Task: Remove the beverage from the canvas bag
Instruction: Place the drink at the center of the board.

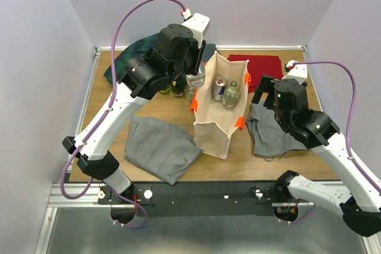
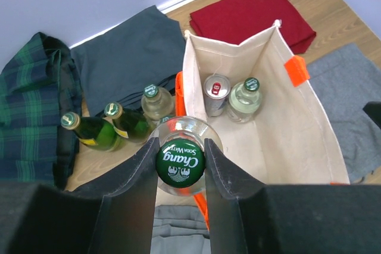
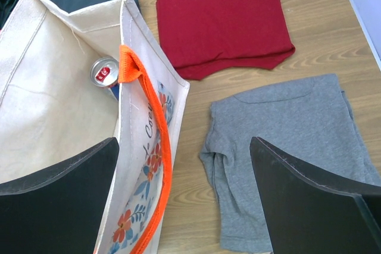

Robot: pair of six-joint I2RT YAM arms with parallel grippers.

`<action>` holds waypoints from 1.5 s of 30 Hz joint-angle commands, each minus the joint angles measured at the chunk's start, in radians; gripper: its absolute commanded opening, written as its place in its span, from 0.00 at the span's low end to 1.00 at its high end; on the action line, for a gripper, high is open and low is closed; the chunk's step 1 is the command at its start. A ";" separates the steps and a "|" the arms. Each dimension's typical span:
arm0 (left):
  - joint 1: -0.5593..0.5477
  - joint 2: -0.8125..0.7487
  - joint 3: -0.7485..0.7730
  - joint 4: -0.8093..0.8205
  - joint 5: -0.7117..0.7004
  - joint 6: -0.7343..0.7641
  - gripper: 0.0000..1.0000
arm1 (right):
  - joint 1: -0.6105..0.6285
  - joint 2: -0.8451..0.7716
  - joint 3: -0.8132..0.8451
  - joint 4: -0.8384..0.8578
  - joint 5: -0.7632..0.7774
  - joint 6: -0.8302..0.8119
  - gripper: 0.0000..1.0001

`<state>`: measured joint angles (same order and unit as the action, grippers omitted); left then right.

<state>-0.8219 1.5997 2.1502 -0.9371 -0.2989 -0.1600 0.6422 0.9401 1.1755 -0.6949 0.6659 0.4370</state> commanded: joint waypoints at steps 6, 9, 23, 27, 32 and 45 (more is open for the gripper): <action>0.010 -0.087 -0.019 0.152 -0.138 0.010 0.00 | 0.005 0.005 0.003 0.029 -0.006 0.008 1.00; 0.018 -0.096 -0.044 0.156 -0.170 -0.001 0.00 | 0.005 0.005 0.003 0.029 -0.006 0.006 1.00; 0.098 -0.153 -0.217 0.230 -0.187 -0.058 0.00 | 0.005 0.014 0.003 0.032 -0.014 0.005 1.00; 0.119 -0.159 -0.257 0.242 -0.171 -0.069 0.00 | 0.005 0.016 0.004 0.032 -0.015 0.005 1.00; 0.145 -0.168 -0.332 0.282 -0.161 -0.084 0.00 | 0.005 0.016 0.006 0.031 -0.015 0.006 1.00; 0.185 -0.179 -0.542 0.438 -0.132 -0.107 0.00 | 0.005 0.019 0.004 0.026 -0.011 0.006 1.00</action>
<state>-0.6476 1.4918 1.6444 -0.7105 -0.4313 -0.2535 0.6422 0.9543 1.1755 -0.6758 0.6563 0.4370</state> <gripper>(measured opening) 0.409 0.998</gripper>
